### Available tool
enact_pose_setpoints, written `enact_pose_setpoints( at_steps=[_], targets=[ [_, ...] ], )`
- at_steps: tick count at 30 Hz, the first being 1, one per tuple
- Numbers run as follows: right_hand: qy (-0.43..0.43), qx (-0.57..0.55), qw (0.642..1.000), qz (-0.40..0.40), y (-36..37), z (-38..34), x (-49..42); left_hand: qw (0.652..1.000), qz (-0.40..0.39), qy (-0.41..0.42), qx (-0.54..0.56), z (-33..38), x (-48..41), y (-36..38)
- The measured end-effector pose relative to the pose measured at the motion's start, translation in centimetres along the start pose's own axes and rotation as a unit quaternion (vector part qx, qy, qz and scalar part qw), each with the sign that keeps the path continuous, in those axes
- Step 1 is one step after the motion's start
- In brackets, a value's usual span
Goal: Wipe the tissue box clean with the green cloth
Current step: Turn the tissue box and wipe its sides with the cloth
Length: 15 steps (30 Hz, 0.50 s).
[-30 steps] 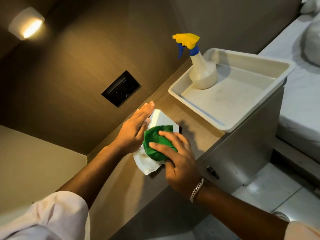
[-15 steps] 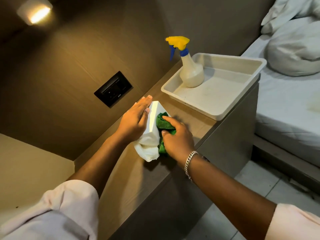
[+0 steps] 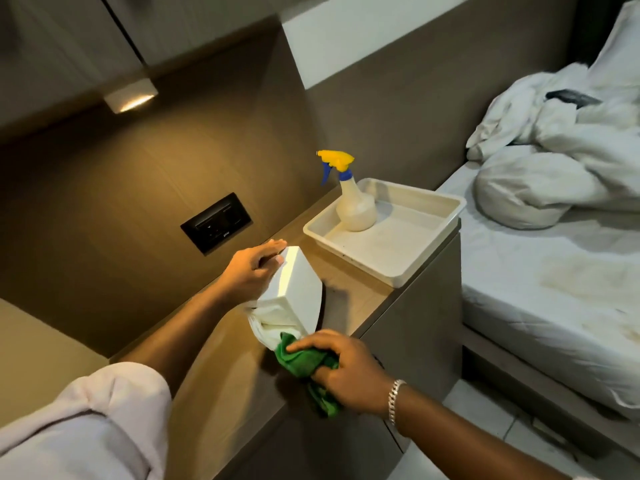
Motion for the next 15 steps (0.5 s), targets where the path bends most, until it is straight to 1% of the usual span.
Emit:
enact_pose_setpoints(
  at_steps=[2,4,5,6,8,10,13,15],
  targets=[
    [0.029,-0.055,0.998,-0.001,-1.8,0.5,0.1,0.991,-0.128,-0.038,-0.003,0.4,-0.2,-0.6],
    [0.055,-0.102,0.993,0.007,-3.6,0.9,-0.7,0.961,-0.260,-0.078,-0.050,0.4,-0.3,-0.9],
    [0.063,-0.126,0.990,0.015,-4.4,1.0,-1.1,0.945,-0.304,-0.085,-0.085,0.4,-0.5,-0.9],
    [0.067,-0.146,0.987,0.022,-5.2,1.0,-1.7,0.934,-0.328,-0.086,-0.114,0.4,-0.8,-0.7],
    [0.070,-0.180,0.981,0.029,-6.3,1.1,-2.7,0.928,-0.330,-0.088,-0.149,0.5,-1.6,-0.5],
    [0.073,-0.206,0.975,0.036,-7.0,1.4,-3.5,0.936,-0.299,-0.098,-0.160,0.8,-2.0,-0.5],
    [0.083,-0.233,0.968,0.039,-7.6,2.1,-4.8,0.946,-0.222,-0.139,-0.192,0.5,-1.6,-1.1],
    [0.085,-0.244,0.966,0.034,-8.0,2.6,-5.6,0.942,-0.166,-0.177,-0.231,0.0,-1.0,-1.5]
  ],
)
Point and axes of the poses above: each hand's wrist, its own x-axis away from the middle knuckle, its own y-axis out of the palm, z = x × y, the point moved 5 cm from there along -x, towards the middle knuckle, and after that the axes turned 7 degrees about z, right-handed, at the moved point
